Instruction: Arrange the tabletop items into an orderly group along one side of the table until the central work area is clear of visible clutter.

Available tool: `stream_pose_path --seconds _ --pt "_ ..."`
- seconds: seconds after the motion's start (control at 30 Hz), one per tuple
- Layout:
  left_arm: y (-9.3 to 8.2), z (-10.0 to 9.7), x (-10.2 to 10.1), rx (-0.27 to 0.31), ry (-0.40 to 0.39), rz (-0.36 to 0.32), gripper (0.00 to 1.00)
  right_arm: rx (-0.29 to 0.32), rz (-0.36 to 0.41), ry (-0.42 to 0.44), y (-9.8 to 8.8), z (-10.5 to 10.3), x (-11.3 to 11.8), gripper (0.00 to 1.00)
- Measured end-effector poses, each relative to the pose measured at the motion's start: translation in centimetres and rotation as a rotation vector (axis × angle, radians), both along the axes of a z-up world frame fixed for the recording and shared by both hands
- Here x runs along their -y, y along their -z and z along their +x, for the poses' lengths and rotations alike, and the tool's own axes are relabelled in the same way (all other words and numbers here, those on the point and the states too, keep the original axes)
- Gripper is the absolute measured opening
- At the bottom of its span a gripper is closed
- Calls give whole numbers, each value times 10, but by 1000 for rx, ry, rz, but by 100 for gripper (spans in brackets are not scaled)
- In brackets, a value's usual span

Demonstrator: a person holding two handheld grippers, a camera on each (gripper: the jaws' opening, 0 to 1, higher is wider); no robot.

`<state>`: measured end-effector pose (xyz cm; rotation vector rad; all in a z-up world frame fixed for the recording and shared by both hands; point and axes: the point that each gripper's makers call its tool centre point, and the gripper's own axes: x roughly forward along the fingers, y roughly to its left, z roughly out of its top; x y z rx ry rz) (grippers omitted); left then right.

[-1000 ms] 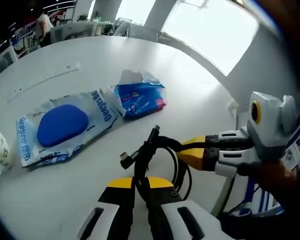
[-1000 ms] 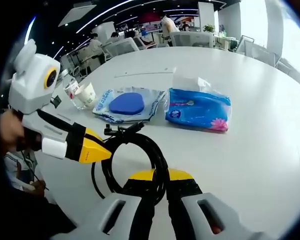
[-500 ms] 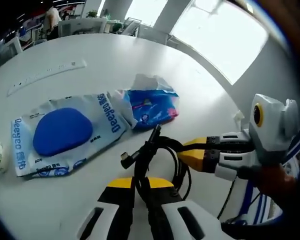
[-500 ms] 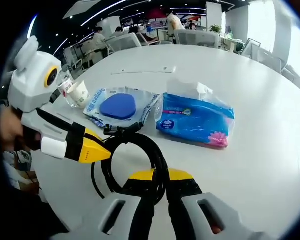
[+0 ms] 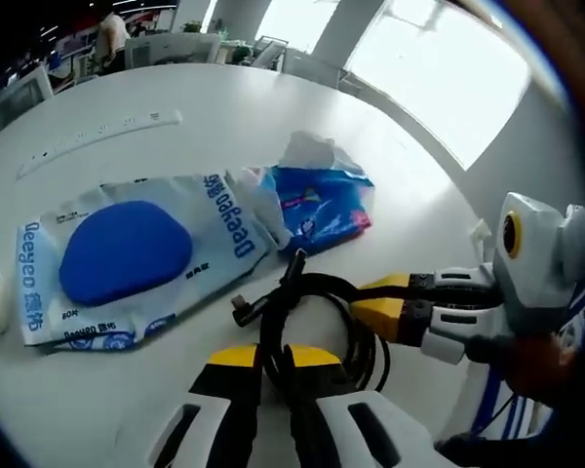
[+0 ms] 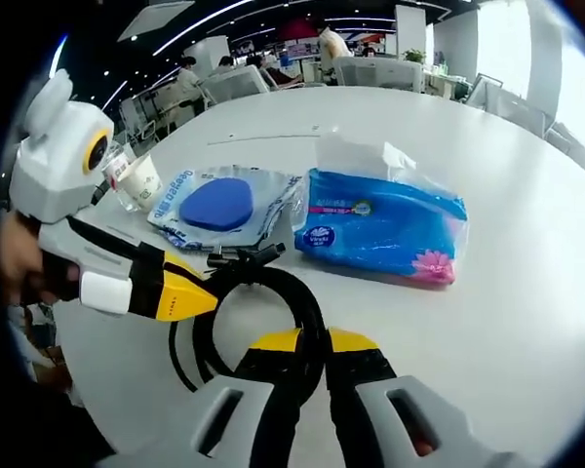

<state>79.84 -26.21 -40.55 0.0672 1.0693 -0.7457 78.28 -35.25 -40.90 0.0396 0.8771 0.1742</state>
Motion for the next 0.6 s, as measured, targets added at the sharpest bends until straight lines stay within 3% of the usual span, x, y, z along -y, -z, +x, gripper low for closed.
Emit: stream_pose_path --seconds 0.2,0.33,0.53,0.6 --pt "-1 0 -3 71 33 22 9 11 0 -10 3 3 -2 5" --pt "-3 0 -3 87 32 10 9 24 1 -20 0 2 -1 6" --pt "-13 -1 -5 114 46 0 17 56 9 -45 -7 -4 -3 20" --pt "-20 -1 -7 153 64 -6 19 66 22 -49 -10 -6 -3 25"
